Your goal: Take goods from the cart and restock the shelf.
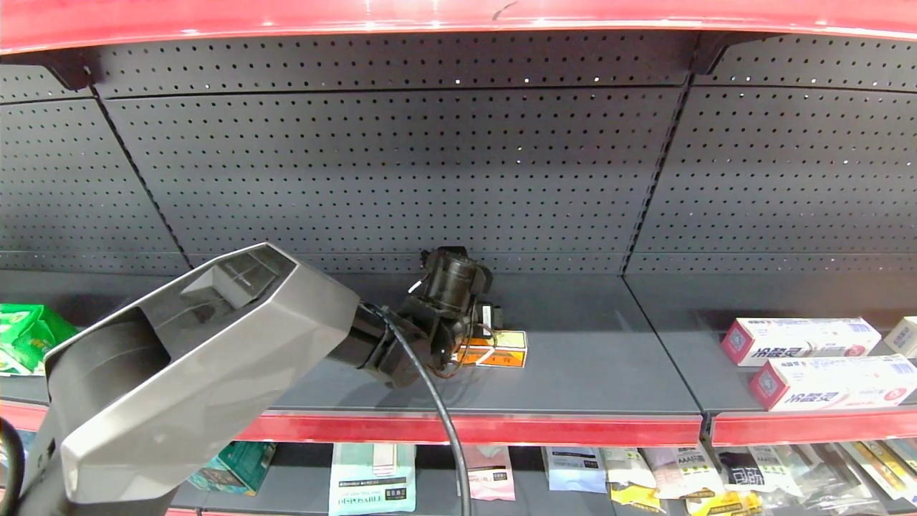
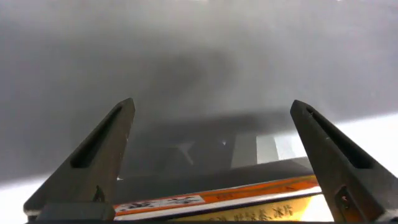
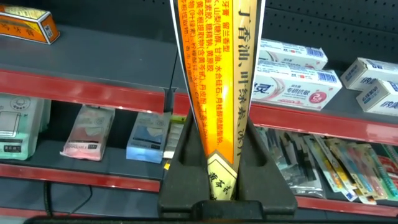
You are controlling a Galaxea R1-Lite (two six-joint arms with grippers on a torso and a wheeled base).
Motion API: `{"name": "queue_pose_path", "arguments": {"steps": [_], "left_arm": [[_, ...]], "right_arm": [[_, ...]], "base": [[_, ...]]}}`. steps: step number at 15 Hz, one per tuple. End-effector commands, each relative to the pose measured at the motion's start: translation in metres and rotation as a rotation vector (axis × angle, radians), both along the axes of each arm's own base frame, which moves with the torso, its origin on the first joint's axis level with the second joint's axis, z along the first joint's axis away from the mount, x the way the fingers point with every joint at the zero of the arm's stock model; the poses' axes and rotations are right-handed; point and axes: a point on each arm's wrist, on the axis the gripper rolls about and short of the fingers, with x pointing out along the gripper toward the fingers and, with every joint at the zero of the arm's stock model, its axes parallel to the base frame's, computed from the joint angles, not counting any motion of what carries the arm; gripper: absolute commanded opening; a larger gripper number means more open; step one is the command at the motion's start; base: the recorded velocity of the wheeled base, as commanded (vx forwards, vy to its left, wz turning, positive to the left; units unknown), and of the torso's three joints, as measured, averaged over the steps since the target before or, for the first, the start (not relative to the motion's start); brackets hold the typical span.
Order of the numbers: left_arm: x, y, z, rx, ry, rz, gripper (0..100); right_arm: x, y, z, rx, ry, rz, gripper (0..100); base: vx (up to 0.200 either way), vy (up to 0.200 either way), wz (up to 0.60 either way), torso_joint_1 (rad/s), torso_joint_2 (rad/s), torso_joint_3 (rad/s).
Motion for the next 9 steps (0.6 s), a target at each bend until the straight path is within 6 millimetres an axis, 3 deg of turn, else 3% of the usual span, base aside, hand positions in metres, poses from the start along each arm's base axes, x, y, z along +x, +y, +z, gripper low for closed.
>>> {"name": "queue_pose_path", "arguments": {"steps": [1,9], "left_arm": [[0.0000,0.0006,0.0001,-0.001,0.001,0.000,100],[-0.0058,0.0006,0.0012,0.028,0.037,-0.012,100]], "right_arm": [[-0.0031,0.0001,0.0000,0.000,-0.008,0.000,0],[-0.0111,0.0002,-0.0060,0.000,-0.002,0.000,0]], "base": [[0.000,0.000,0.00,0.000,0.00,0.000],[0.000,0.000,0.00,0.000,0.00,0.000]]}}
